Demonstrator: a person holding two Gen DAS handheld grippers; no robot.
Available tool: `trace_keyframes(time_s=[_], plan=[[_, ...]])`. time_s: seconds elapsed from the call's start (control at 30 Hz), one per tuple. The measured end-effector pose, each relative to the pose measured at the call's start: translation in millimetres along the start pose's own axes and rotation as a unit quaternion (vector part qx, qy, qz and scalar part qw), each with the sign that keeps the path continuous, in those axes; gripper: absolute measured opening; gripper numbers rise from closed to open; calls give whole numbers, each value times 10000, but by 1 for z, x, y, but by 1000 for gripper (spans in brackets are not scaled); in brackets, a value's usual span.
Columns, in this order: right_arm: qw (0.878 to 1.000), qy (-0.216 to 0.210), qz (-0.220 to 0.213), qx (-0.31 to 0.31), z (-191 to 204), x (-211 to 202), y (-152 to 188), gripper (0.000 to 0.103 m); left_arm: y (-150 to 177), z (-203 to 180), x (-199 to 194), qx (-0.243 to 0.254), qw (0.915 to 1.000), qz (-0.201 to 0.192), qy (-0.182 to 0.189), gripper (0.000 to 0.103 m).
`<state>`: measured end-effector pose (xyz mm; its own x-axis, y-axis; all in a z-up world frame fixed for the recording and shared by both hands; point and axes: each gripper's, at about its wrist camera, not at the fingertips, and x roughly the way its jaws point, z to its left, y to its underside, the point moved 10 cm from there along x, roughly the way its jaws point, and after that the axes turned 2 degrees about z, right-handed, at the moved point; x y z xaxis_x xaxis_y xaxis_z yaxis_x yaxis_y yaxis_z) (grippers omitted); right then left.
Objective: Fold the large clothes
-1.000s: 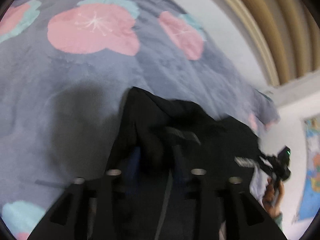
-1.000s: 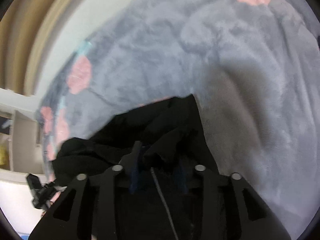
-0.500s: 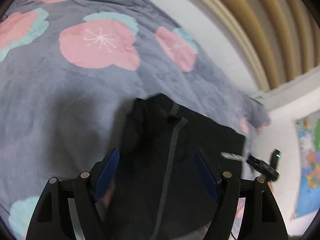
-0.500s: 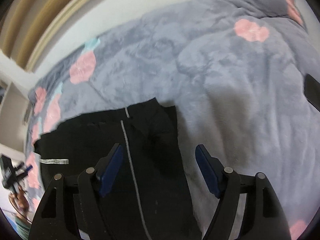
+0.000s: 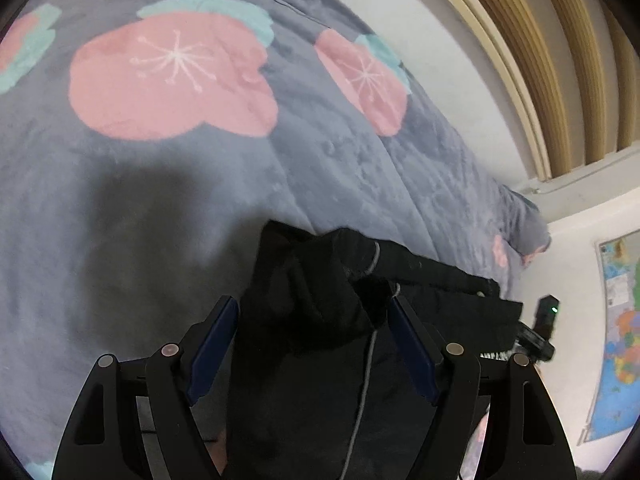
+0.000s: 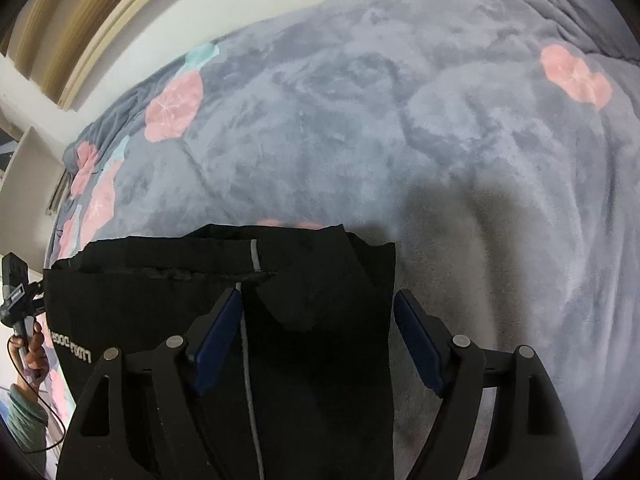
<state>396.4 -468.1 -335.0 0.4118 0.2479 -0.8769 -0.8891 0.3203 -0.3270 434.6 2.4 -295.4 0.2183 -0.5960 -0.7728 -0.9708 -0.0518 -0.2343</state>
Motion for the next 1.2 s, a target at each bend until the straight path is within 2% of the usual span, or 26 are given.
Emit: trace_keyframes(time_s=[0.1,0.2,0.33,0.4,0.5,0.57,0.6,0.63,0.67,0.7,0.73,0.8,0.87,0.97,1.03,1.1,1.2], plan=[[9999,-77,65,67,-3,7,1,81,12,0,-5,95,9999,58,-24,78],[9998,-129,109,43,-4,10,3,81,26,16,-3,-11,9982,380,-471,78],[9996,-220,201,21,-6,16,4,81,26,22,6,49,9977,412,-528,78],[9994,-244,232,7,-5,19,5,81,18,22,15,-17,9986,392,-361,78],[9992,-260,286,40,-6,25,5,81,4,12,31,-182,9991,355,122,78],[9993,-228,261,106,-7,26,6,81,-5,7,36,-434,9982,235,352,76],[9994,-220,201,160,-6,23,7,77,-7,6,35,-486,9979,172,385,65],[9995,-247,91,184,-3,19,7,63,-8,5,35,-463,9983,112,325,58],[9997,-197,21,153,0,15,9,57,-7,5,30,-403,9990,19,186,43],[9999,-75,-49,90,1,12,11,45,-6,4,26,-392,9991,-47,165,34],[9998,114,-151,-12,1,6,12,30,-6,2,18,-409,9989,-144,198,31],[9992,226,-344,-13,0,-9,11,23,-10,-7,-4,-451,9972,-390,458,21],[9973,340,-649,-28,-1,-30,2,20,-22,-25,-28,-311,9951,-693,630,21],[9924,415,-1155,14,8,-57,-27,19,-46,-44,-39,14,9944,-1010,319,21],[9887,739,-1302,-79,13,-57,-46,19,-58,-41,-29,30,9950,-999,39,21],[9886,919,-1191,32,10,-42,-57,19,-65,-24,-2,-131,9965,-786,-267,21],[9905,1156,-718,182,-2,-1,-56,19,-58,12,45,-306,9960,-326,-772,22]])
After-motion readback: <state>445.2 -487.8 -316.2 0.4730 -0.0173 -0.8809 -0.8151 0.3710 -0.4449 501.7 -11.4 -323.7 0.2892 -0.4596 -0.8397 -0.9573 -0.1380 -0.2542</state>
